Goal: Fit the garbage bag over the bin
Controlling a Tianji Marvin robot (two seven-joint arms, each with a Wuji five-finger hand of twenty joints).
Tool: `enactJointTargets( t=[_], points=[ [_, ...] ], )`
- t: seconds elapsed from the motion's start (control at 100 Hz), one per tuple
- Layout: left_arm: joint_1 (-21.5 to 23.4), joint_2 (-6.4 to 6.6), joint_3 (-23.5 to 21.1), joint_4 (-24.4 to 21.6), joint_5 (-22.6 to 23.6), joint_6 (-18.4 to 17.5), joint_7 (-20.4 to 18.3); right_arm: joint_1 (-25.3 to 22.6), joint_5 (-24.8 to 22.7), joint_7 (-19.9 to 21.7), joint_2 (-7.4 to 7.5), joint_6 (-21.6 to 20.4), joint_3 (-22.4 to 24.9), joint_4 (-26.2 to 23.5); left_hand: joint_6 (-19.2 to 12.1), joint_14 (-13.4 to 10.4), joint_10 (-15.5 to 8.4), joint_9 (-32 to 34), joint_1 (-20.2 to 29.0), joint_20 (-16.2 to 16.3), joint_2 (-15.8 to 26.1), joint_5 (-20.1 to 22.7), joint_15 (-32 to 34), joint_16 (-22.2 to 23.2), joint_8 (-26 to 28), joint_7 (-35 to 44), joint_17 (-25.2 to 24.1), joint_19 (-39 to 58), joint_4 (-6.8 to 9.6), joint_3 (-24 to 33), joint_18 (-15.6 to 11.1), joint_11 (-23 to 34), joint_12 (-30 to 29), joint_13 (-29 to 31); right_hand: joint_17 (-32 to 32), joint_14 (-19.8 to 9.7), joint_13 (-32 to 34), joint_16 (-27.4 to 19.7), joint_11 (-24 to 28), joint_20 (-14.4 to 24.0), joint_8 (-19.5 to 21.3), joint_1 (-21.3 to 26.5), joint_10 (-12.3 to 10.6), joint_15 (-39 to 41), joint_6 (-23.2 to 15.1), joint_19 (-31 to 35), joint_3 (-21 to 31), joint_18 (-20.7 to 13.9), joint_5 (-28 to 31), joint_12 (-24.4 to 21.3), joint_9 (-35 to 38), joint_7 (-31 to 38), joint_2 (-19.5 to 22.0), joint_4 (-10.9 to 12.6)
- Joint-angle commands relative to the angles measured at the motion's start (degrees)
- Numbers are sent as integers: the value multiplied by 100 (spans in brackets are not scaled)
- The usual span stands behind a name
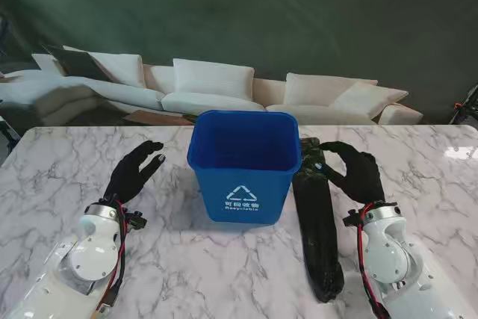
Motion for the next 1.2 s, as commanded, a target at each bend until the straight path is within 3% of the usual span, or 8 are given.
enactJointTargets(
  t=[0.0,0.33,0.45,0.55,0.83,0.9,1.0,1.19],
  points=[
    [-18,-8,16,11,-20,-8,-75,-21,6,9,-4,16,-16,5,51,-146,-39,88,95,124,265,86,-8,81,60,7,-60,-194,-132,-166,-17,21,74,-20,-21,-162,-77,84,102,76,-118,116,-47,-84,-128,-105,-135,-195,41,-25,-106,99,221,161],
    [-33,-4,21,34,2,-22,-78,-90,-57,-13,3,32,49,-43,46,-154,-39,100,96,153,261,94,-8,88,70,6,-53,-202,-131,-166,-8,23,80,-4,-51,-159,-143,78,99,113,-145,130,-55,-104,-118,-129,-135,-206,-25,-29,-180,66,138,162],
    [-31,-7,-10,44,-5,-67,-63,-180,-243,-32,30,169,121,-143,46,-147,-40,102,91,160,264,93,-8,90,72,4,-52,-207,-131,-167,-13,22,81,-5,-73,-232,-103,49,-78,102,-295,78,-641,-125,-954,-211,58,-195,-244,-120,-1,-83,-280,145],
    [-49,-11,-30,67,-18,-93,-52,-315,-341,386,100,422,310,-438,42,-147,-33,115,95,166,260,99,-6,92,74,6,-47,-209,-131,-165,-7,26,83,0,-211,-307,-269,10,-346,66,-510,-121,-791,-199,-868,-313,257,-244,-561,-225,-181,-199,-556,95],
    [-87,-24,-36,141,-7,-89,16,-214,-1892,1818,540,512,828,-486,44,-156,-49,123,90,190,257,107,6,101,81,12,-44,-205,-128,-164,29,33,89,26,-600,-378,-1157,-411,-1128,-306,-981,-1172,-368,-651,-249,-1357,1314,-320,-1791,-615,-1395,-993,-1998,-223],
    [-120,-28,-3,162,-33,-40,9,-82,-2197,2067,623,437,826,-360,41,-159,-57,106,85,199,256,103,4,103,83,13,-65,-205,-128,-167,25,31,91,12,-583,-279,-1305,-513,-1187,-445,-1071,-1324,-235,-685,-82,-1662,1645,-235,-1706,-667,-1696,-2077,-2321,-334],
    [-145,-23,39,161,-52,0,-31,142,-2453,2350,708,352,750,-163,47,-158,-52,95,82,208,258,101,2,106,85,14,-70,-208,-128,-168,24,33,93,9,-638,-210,-1482,-598,-1229,-645,-945,-1460,-143,-764,-96,-1938,1844,-80,-1608,-690,-1902,-2729,-2571,-329],
    [-178,-9,112,171,20,23,-61,571,-2538,2831,782,508,353,139,39,-166,-55,92,70,222,269,90,3,110,88,14,-68,-209,-126,-166,23,39,97,8,-829,-158,-2122,-1179,-1534,-1587,-1068,-2256,-7,-894,19,-2412,2221,510,-1592,-853,-2025,-2766,-2597,-613]
  ],
)
